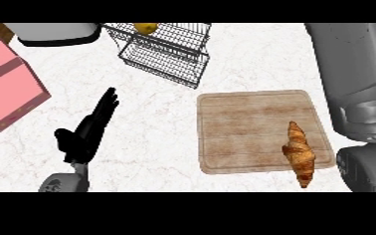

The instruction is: Pick the lemon from the cutting board and place it in the tiered basket

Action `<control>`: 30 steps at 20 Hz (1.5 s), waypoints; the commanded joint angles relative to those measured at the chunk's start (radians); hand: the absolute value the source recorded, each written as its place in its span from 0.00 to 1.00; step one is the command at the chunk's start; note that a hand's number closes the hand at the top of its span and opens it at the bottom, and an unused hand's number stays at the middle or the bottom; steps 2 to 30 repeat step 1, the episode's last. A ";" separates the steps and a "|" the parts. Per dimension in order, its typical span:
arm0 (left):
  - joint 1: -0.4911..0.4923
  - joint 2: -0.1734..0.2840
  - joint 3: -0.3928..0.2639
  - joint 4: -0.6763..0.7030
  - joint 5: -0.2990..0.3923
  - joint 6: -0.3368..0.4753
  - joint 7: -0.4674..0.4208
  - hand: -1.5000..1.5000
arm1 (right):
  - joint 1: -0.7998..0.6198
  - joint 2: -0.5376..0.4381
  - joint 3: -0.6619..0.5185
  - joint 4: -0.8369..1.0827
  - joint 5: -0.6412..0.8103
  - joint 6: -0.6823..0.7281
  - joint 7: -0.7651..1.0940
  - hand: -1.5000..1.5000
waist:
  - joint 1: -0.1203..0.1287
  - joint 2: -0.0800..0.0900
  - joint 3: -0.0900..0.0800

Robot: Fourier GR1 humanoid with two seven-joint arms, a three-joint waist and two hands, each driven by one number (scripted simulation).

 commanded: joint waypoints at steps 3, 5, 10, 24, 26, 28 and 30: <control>-0.005 0.037 0.031 0.002 0.018 -0.019 0.026 0.50 | 0.125 -0.048 0.015 -0.179 -0.044 0.140 0.028 0.00 | -0.034 -0.011 0.000; -0.005 0.037 0.031 0.002 0.018 -0.019 0.026 0.50 | 0.125 -0.048 0.015 -0.179 -0.044 0.140 0.028 0.00 | -0.034 -0.011 0.000; -0.005 0.037 0.031 0.002 0.018 -0.019 0.026 0.50 | 0.125 -0.048 0.015 -0.179 -0.044 0.140 0.028 0.00 | -0.034 -0.011 0.000; -0.005 0.037 0.031 0.002 0.018 -0.019 0.026 0.50 | 0.125 -0.048 0.015 -0.179 -0.044 0.140 0.028 0.00 | -0.034 -0.011 0.000; -0.005 0.037 0.031 0.002 0.018 -0.019 0.026 0.50 | 0.125 -0.048 0.015 -0.179 -0.044 0.140 0.028 0.00 | -0.034 -0.011 0.000; -0.005 0.037 0.031 0.002 0.018 -0.019 0.026 0.50 | 0.125 -0.048 0.015 -0.179 -0.044 0.140 0.028 0.00 | -0.034 -0.011 0.000; -0.005 0.037 0.031 0.002 0.018 -0.019 0.026 0.50 | 0.125 -0.048 0.015 -0.179 -0.044 0.140 0.028 0.00 | -0.034 -0.011 0.000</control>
